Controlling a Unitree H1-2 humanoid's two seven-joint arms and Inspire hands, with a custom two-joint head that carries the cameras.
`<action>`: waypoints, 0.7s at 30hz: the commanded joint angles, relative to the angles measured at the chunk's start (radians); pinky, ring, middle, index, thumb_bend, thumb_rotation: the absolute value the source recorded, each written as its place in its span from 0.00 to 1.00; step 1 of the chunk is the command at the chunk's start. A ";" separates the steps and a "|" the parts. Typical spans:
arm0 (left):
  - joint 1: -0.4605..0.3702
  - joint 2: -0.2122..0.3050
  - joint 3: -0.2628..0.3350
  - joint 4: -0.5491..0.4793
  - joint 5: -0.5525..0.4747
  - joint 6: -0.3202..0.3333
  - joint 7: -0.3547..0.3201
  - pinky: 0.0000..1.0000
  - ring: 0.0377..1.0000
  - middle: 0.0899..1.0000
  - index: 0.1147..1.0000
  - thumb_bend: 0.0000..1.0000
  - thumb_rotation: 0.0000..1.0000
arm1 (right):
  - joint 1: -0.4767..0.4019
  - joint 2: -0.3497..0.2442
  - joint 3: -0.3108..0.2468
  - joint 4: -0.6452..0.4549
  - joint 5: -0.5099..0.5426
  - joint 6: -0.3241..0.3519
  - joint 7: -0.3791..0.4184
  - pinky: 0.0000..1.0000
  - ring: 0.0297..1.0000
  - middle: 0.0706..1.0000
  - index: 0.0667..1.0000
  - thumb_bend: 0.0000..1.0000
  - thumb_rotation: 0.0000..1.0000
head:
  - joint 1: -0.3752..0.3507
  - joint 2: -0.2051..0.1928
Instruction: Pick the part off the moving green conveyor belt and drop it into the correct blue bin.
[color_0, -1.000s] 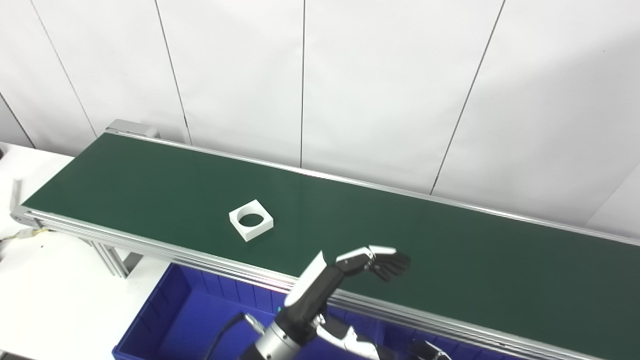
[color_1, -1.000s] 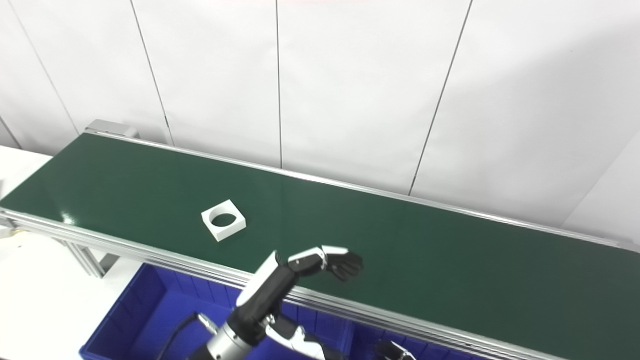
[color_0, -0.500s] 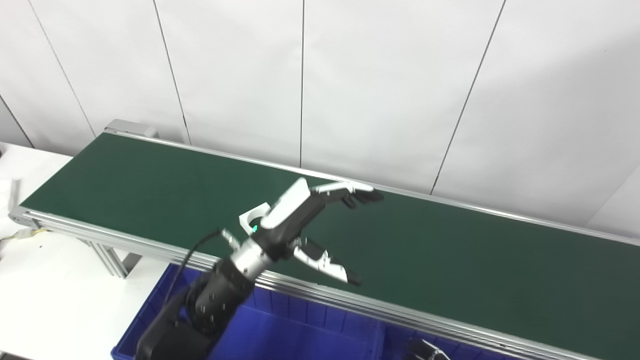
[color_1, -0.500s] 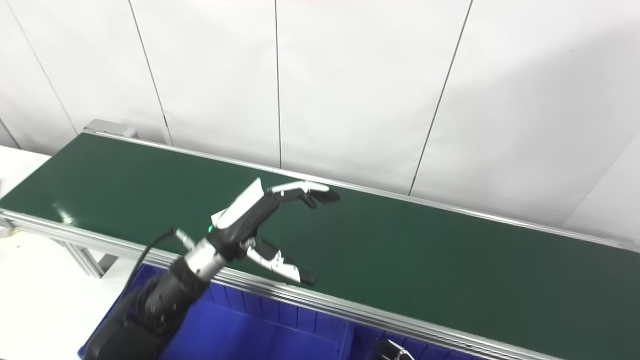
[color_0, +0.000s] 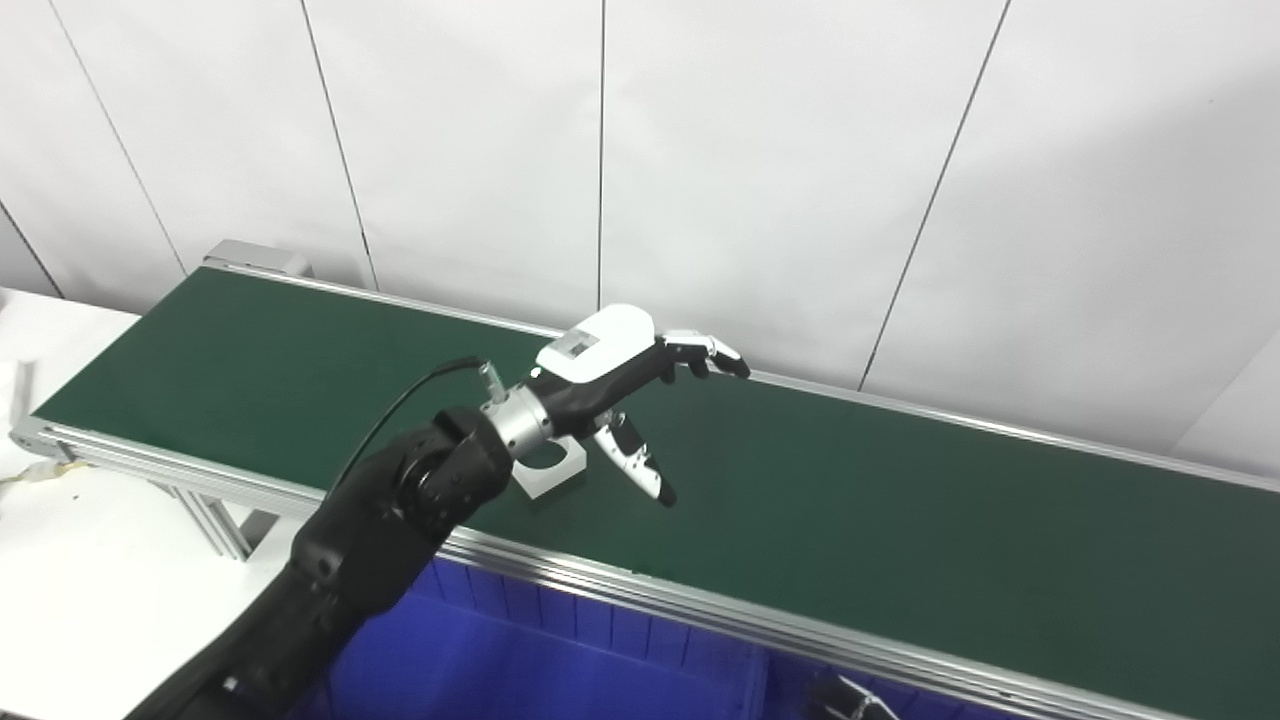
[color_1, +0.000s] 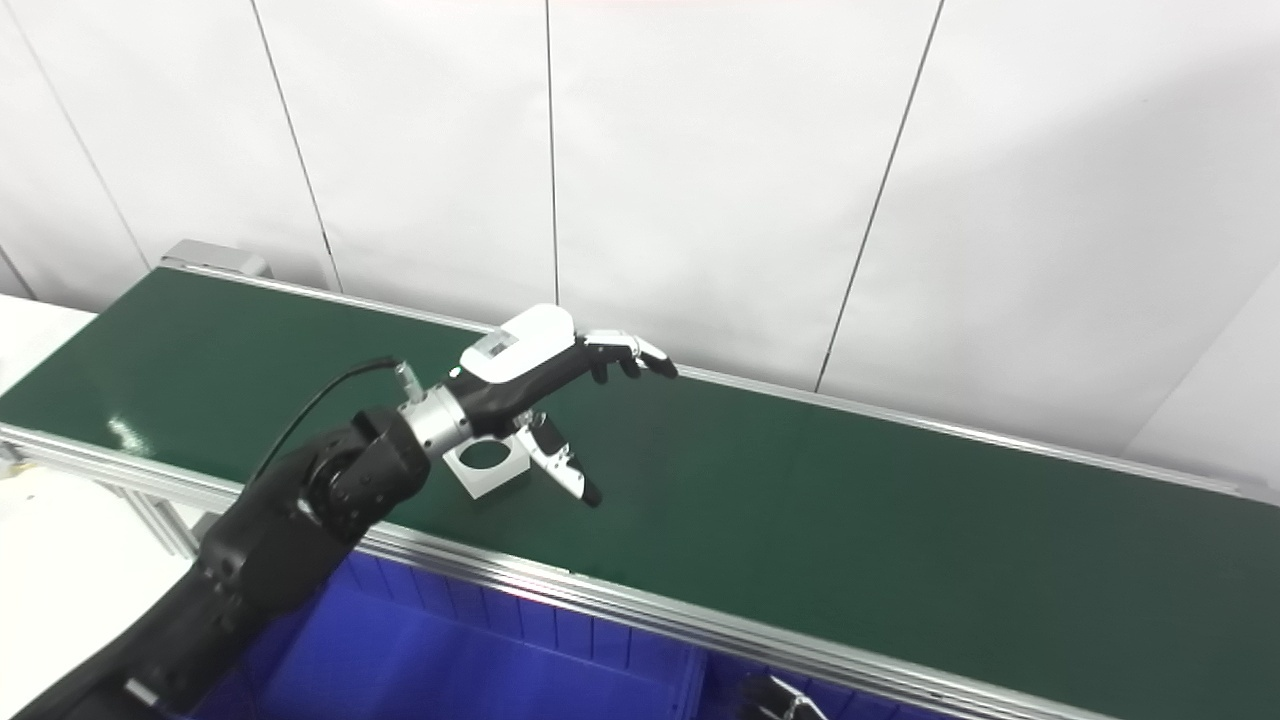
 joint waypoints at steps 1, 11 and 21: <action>-0.065 0.025 -0.015 0.000 0.043 -0.015 0.005 0.52 0.66 0.75 0.72 1.00 0.13 | -0.010 0.009 0.006 -0.025 0.002 -0.051 -0.007 0.69 0.73 0.75 0.72 0.97 0.25 | -0.004 0.002; -0.203 0.025 -0.192 0.217 0.247 -0.064 0.019 0.71 0.78 0.81 0.76 1.00 0.17 | 0.000 0.013 0.019 -0.036 0.003 -0.051 -0.017 0.69 0.73 0.75 0.72 0.97 0.25 | -0.023 0.009; -0.281 0.025 -0.324 0.344 0.402 -0.055 0.046 0.80 0.82 0.83 0.79 1.00 0.21 | 0.013 0.012 0.028 -0.047 0.002 -0.051 -0.029 0.68 0.73 0.74 0.72 0.98 0.27 | -0.032 0.013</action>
